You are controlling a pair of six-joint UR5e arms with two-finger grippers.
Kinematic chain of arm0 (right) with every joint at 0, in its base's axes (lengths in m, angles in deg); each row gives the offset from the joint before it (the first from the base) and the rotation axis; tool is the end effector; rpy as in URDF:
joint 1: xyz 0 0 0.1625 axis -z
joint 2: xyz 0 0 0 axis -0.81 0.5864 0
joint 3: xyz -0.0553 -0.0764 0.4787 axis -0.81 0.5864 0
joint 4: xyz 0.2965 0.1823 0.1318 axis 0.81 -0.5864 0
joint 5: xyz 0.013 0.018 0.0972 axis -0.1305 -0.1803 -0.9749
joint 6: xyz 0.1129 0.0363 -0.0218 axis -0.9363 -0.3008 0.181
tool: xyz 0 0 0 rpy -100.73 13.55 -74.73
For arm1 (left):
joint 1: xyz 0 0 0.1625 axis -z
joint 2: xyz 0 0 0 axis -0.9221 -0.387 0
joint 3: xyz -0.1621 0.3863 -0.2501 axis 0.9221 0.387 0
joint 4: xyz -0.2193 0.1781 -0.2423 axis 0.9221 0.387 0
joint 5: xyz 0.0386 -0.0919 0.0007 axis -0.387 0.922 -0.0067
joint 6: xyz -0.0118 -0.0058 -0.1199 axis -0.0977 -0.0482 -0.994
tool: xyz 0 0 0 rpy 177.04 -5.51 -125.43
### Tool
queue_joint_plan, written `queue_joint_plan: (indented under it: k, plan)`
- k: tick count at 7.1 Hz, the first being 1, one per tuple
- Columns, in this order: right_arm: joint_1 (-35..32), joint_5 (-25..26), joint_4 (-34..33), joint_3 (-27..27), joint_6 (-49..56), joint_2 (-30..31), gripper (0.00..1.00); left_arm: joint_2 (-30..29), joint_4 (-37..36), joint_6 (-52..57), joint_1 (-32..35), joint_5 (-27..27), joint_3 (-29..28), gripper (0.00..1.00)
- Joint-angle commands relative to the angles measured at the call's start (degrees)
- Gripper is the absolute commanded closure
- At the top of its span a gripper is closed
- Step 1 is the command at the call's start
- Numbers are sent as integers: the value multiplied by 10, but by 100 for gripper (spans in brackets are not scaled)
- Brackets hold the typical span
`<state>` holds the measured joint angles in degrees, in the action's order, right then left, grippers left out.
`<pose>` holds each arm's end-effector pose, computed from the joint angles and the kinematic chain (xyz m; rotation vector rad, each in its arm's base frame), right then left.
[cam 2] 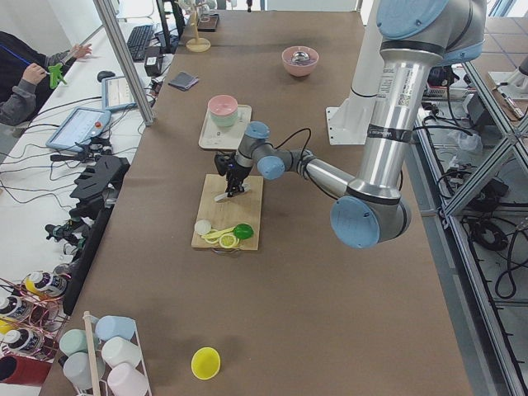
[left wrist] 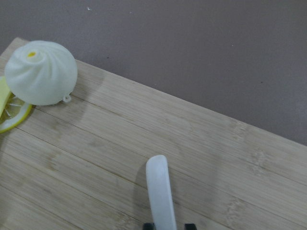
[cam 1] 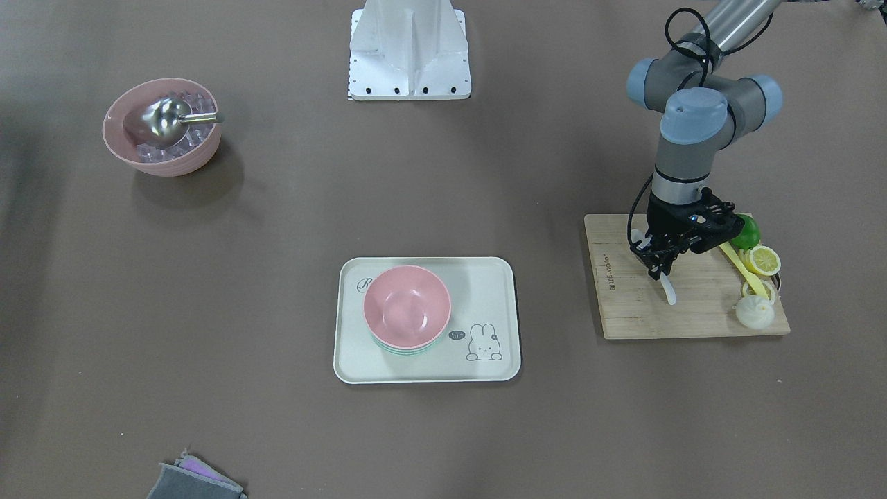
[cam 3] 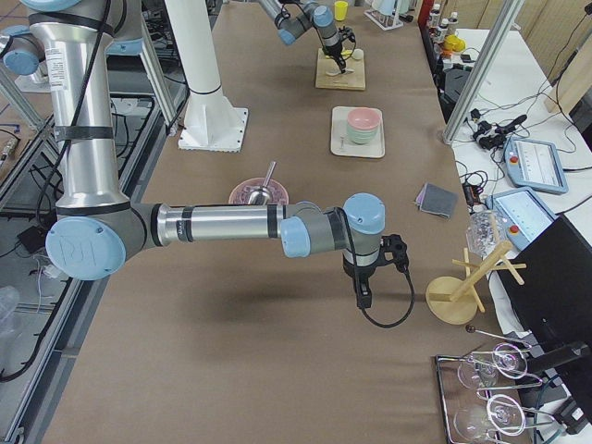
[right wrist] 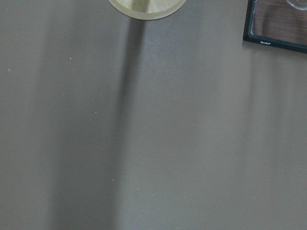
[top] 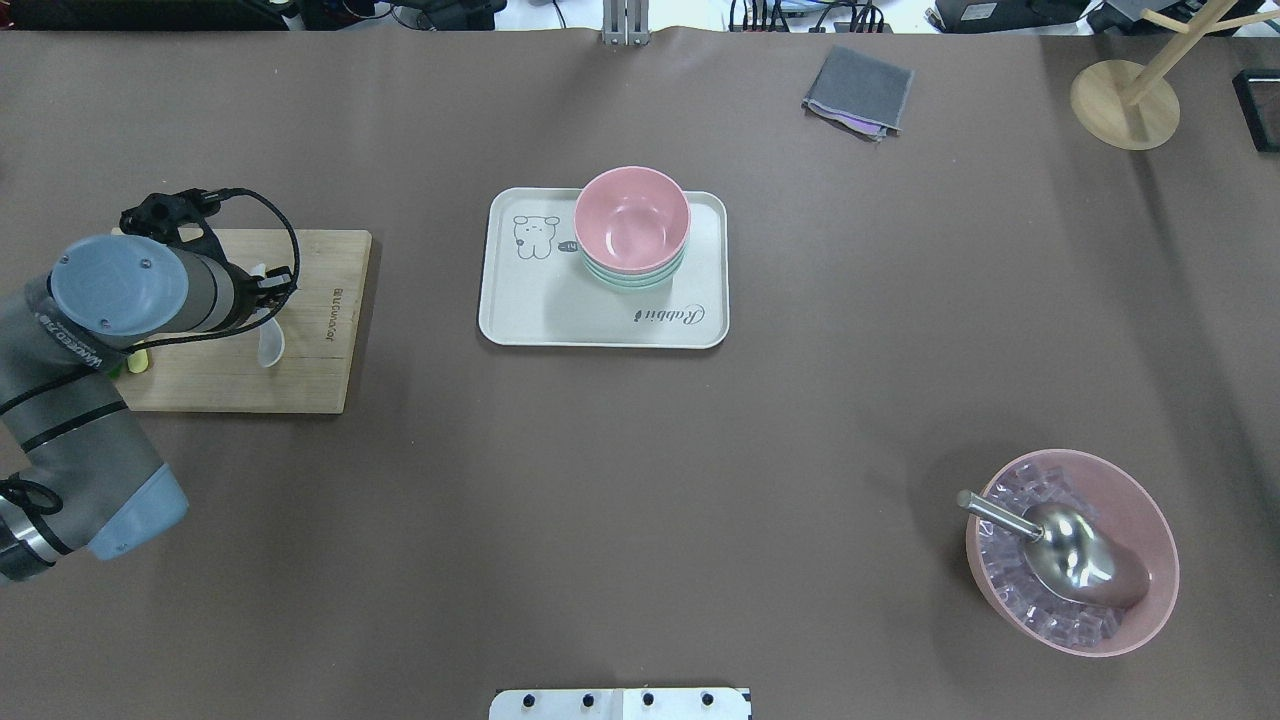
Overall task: Stack pink bowl on green and place spoon
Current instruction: 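Grasp the white plastic spoon on the cutting board with the left gripper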
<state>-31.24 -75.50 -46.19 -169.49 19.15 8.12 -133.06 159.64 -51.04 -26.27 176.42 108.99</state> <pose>0.0159 -0.4926 0.6966 0.1644 -0.7051 -0.1160 0.3607 -0.4822 0.5576 0.2574 0.6849 -0.5450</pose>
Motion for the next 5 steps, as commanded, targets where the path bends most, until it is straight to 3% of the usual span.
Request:
queue_joint_plan:
  k: [1,3,4,5]
  plan:
    - [0,1,0,3,1,0,0,-8,-1,0,0,0,4,97]
    - [0,3,1,3,2,16,0,-50,-8,-1,1,6,9,100]
    - [0,4,1,1,3,32,0,-88,-44,-1,2,6,10,100]
    - [0,4,1,-1,3,46,0,-158,-128,-4,4,6,10,100]
